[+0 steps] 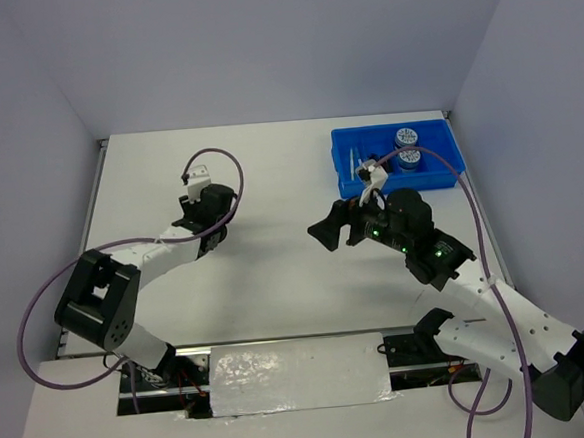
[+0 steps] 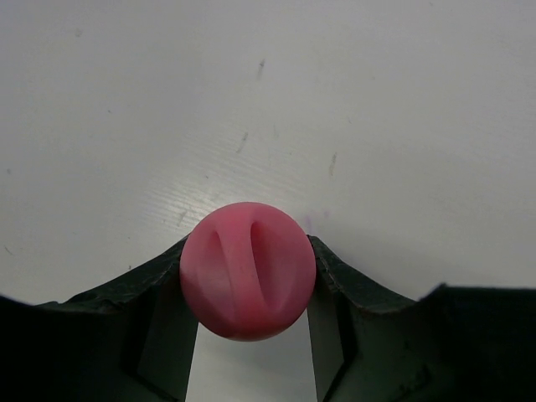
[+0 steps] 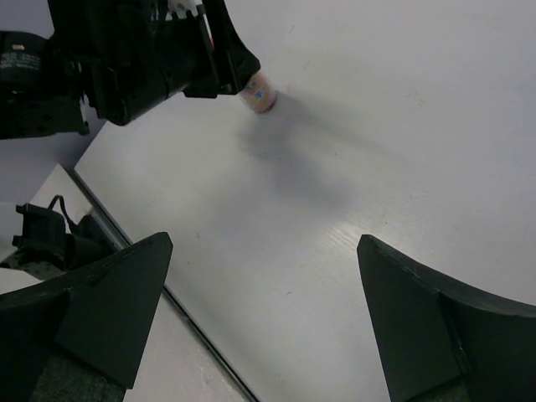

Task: Sort the stationery into containers
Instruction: Pick up the stationery from the center of the board, then place the stationery in the storage box.

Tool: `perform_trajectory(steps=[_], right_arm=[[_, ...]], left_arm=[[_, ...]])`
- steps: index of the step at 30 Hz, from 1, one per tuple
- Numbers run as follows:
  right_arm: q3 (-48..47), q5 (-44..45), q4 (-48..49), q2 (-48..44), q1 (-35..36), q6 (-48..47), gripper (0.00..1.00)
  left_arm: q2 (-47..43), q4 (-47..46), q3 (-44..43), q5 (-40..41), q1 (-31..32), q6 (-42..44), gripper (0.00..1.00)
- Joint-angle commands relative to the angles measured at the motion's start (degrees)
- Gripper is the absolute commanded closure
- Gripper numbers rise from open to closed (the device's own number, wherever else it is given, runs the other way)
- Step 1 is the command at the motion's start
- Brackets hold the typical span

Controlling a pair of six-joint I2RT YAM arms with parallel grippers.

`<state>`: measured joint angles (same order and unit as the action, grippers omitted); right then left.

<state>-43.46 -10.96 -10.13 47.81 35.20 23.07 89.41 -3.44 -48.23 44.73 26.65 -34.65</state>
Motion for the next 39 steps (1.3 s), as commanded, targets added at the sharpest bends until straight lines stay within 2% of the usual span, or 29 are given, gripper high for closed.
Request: perform_trajectory(steps=[1,2,5,6,7,8,11,12,15,17,21,25,35,38,39], right_arm=[[1.8,-3.7,5.9,-0.17,0.48,-4.34,0.0],[2.59,-8.59,7.39,-0.7,0.57,-5.31,0.0],[4.44,-16.44,11.26,-2.19,0.48,-9.26,0.0],[4.0,-16.37,10.58,-2.02,0.48,-9.79,0.0],[3.3,-14.98,8.66,-1.67,0.48,-9.97,0.0],[2.08,-13.92,7.42,-1.23,0.48,-10.76,0.0],[0.66,-16.88,5.3,-0.79,0.48,-10.77,0.0],[0.49,-17.68,5.73,-1.14,0.48,-10.33,0.0],[0.13,-17.18,6.53,-2.46,0.48,-7.61,0.0],[-0.92,-15.41,5.3,-2.11,0.4,-5.41,0.0],[-0.66,-19.36,7.49,-1.49,1.09,-3.12,0.0],[0.04,-22.34,9.95,-1.06,1.63,-0.49,0.0],[-1.36,-26.22,17.07,6.67,4.52,3.3,0.01],[-2.15,-25.34,18.12,9.05,6.46,3.03,0.06],[-2.07,-25.6,18.74,9.84,6.55,3.38,0.14]], left_arm=[[-5.37,1.15,-2.31,-7.69,-0.2,1.51,1.0],[-6.69,2.29,-2.74,-16.69,-0.2,2.13,1.0],[-14.75,1.96,-2.49,-33.24,-0.29,2.49,1.0],[-16.27,1.43,-2.4,-44.53,-0.29,2.14,1.0],[-17.59,1.07,-2.57,-49.86,-0.2,1.7,1.0],[-19.69,0.29,-2.75,-59.05,-0.2,0.48,1.0],[-22.43,-2.69,-3.54,-69.75,-0.2,-2.6,1.0],[-22.69,-4.19,-3.37,-76.91,-0.11,-3.31,1.0],[-23.92,-10.15,-2.06,-86.09,-0.03,-6.56,1.0],[-25.77,-12.54,-0.82,-87.35,-0.02,-8.4,1.0],[-27.35,-23.33,2.87,-93.93,-0.02,-13.85,1.0],[-27.53,-23.81,3.23,-94.48,0.15,-15.44,1.0],[-27.01,-27.48,4.37,-95.09,1.29,-16.67,1.0],[-25.6,-31.71,5.07,-96.23,1.73,-19.13,1.0],[-25.34,-31.8,4.99,-96.23,1.91,-19.13,1.0]])
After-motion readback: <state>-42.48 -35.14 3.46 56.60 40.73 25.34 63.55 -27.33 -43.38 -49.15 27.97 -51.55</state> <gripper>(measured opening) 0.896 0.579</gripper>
